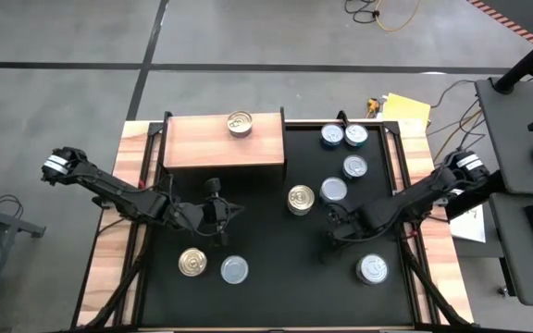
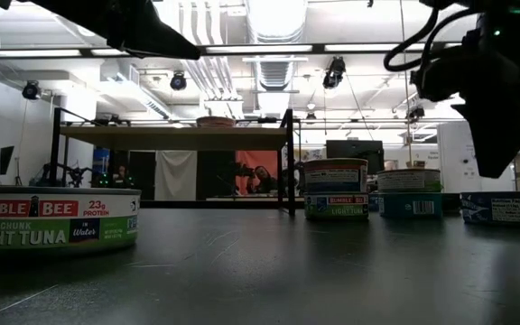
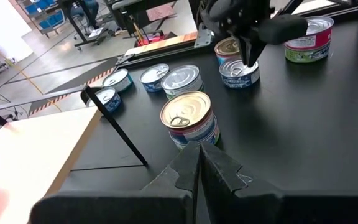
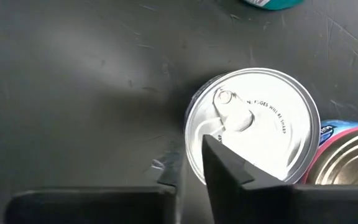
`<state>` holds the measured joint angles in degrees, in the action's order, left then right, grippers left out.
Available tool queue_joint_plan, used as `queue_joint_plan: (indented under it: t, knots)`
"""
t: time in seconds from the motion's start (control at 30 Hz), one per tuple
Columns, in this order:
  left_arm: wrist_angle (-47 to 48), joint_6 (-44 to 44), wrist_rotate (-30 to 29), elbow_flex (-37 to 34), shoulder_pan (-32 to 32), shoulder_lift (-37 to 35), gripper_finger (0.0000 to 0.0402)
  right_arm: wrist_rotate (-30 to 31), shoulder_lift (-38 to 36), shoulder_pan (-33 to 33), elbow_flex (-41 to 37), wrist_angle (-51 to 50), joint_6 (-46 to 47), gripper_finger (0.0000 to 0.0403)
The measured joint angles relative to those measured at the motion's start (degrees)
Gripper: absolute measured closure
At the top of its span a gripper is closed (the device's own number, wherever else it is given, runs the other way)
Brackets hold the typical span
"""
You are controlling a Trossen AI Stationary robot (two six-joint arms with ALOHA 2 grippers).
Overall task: Stack canned seafood by type on shelf
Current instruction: Put the blue tuna can on the shelf
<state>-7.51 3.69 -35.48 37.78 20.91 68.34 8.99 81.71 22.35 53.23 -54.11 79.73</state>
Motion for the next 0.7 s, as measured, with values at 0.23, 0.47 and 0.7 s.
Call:
queue_joint_plan:
  t: [0.23, 0.47, 0.7]
  knots:
    - [-0.36, -0.14, 0.02, 0.00, 0.00, 0.00, 0.0402, 0.06, 1.94, 0.00, 0.00, -0.20, -0.16, 0.0390]
    - [-0.68, -1.25, 0.02, 0.00, 0.00, 0.00, 0.0402, 1.09, 4.84, 0.00, 0.00, -0.31, -0.23, 0.0390]
    - [-0.85, -1.87, 0.02, 0.00, 0.00, 0.00, 0.0402, 1.62, 6.10, 0.26, 0.31, 3.31, -0.36, 0.0390]
